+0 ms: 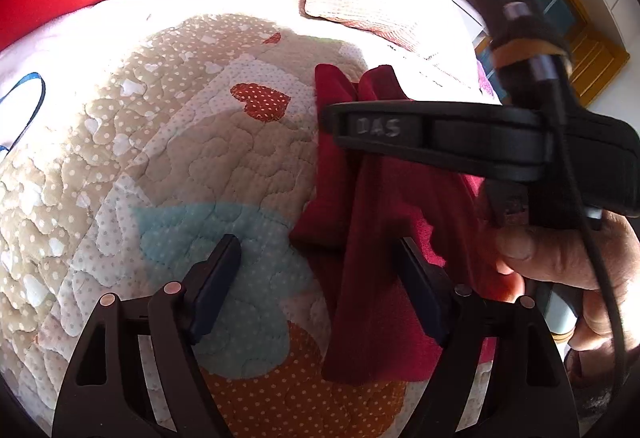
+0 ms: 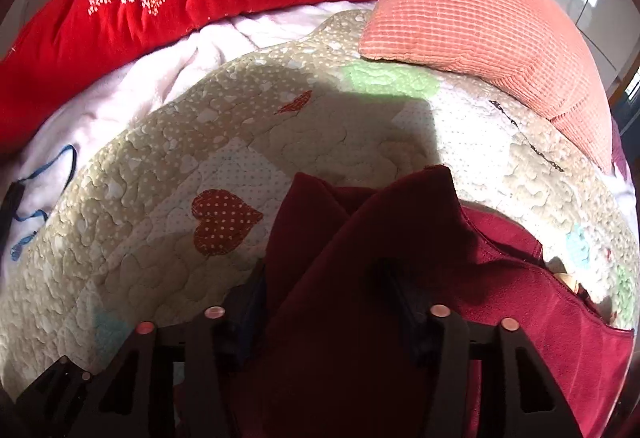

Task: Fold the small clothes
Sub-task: 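Grasp the folded sweatshirt edge with both grippers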

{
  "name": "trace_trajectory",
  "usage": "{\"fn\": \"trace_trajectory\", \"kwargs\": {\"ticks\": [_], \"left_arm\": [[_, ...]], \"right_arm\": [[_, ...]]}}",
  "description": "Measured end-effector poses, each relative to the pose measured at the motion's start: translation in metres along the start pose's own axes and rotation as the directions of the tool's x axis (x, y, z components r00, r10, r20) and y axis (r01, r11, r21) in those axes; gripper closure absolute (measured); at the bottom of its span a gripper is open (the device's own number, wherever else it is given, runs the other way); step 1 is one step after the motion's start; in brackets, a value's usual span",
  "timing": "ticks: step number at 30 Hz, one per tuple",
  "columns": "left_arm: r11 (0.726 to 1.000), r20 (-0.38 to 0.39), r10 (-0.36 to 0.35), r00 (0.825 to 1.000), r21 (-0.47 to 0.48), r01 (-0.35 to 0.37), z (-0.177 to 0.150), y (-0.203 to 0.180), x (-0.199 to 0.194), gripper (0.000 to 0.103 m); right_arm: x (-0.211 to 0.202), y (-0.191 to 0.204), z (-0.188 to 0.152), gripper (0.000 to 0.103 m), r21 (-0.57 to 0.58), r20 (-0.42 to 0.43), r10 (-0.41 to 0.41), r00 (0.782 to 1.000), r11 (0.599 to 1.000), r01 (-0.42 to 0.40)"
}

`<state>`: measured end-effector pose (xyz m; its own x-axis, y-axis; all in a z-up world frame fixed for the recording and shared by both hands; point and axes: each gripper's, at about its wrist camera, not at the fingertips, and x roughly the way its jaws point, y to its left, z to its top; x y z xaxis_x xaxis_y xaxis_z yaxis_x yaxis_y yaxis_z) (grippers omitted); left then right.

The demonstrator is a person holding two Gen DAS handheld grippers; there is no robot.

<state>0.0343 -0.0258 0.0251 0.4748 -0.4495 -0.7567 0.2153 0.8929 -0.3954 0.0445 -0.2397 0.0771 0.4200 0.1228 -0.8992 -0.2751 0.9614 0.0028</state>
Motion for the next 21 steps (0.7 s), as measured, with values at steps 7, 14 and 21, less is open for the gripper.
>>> {"fn": "trace_trajectory", "kwargs": {"ticks": [7, 14, 21], "left_arm": [[0.996, 0.03, -0.08, 0.996, 0.049, 0.079, -0.003, -0.017, -0.002, 0.04], [0.955, 0.069, -0.209, 0.975, 0.227, 0.189, -0.018, -0.1, -0.042, 0.08], [0.863, -0.006, -0.292, 0.956, 0.429, 0.266, -0.044, -0.225, -0.036, 0.08]], "right_arm": [[-0.077, -0.042, -0.023, 0.09, 0.137, 0.205, 0.162, 0.965, 0.972, -0.192], [-0.149, -0.098, -0.054, 0.091, 0.157, 0.301, 0.141, 0.943, 0.968, -0.195], [-0.2, -0.188, -0.105, 0.091, 0.253, 0.333, 0.002, 0.943, 0.963, -0.092]]}}
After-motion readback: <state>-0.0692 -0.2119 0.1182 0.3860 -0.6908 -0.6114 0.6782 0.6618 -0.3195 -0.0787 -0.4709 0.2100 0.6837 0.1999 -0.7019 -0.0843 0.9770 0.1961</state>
